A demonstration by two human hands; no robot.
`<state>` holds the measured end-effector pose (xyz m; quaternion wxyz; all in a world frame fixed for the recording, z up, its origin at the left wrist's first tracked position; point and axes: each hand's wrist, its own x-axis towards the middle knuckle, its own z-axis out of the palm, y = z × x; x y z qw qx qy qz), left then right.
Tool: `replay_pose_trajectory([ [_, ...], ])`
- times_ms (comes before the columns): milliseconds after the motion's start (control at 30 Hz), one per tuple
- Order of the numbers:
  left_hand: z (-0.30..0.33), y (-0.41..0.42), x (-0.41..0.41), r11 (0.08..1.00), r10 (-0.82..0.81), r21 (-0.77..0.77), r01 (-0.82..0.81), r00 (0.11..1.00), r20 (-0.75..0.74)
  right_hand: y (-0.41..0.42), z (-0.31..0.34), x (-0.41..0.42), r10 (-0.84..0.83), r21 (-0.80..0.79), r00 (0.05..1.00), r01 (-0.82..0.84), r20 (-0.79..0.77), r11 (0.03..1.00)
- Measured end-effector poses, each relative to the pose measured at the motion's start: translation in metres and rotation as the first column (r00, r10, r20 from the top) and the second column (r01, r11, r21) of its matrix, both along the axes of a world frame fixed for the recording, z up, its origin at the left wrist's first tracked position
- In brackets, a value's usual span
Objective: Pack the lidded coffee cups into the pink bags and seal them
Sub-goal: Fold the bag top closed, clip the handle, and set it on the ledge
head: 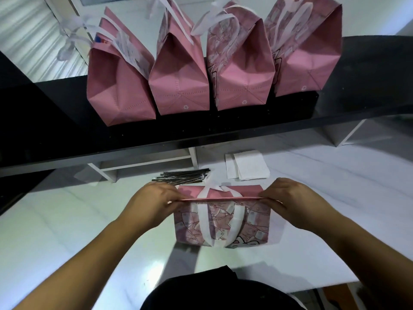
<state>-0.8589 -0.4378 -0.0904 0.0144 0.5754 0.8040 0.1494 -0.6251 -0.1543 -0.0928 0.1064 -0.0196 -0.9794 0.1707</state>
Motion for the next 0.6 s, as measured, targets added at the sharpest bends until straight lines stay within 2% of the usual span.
replay_pose_trajectory([
  [200,-0.001,-0.009,-0.012,0.999,-0.031,-0.013,0.031,0.999,0.01,-0.001,0.001,0.002,0.019,-0.034,1.0,-0.018,0.01,0.999],
  [333,-0.003,-0.008,-0.015,0.997,0.015,-0.071,-0.013,0.999,0.029,-0.003,0.006,0.002,0.01,-0.003,0.999,-0.009,0.032,1.0],
  [433,-0.001,-0.007,-0.011,0.99,0.054,-0.127,-0.056,0.998,-0.02,-0.007,0.012,0.0,-0.026,0.031,0.998,0.024,0.052,0.999],
  [533,0.002,0.005,0.003,0.976,0.03,-0.213,-0.055,0.992,-0.122,-0.016,0.014,-0.012,-0.077,0.106,0.979,0.058,0.187,0.993],
  [600,0.003,0.019,0.015,0.958,0.048,-0.274,-0.084,0.99,-0.135,-0.026,0.012,-0.023,-0.095,0.162,0.957,0.051,0.275,0.985],
])
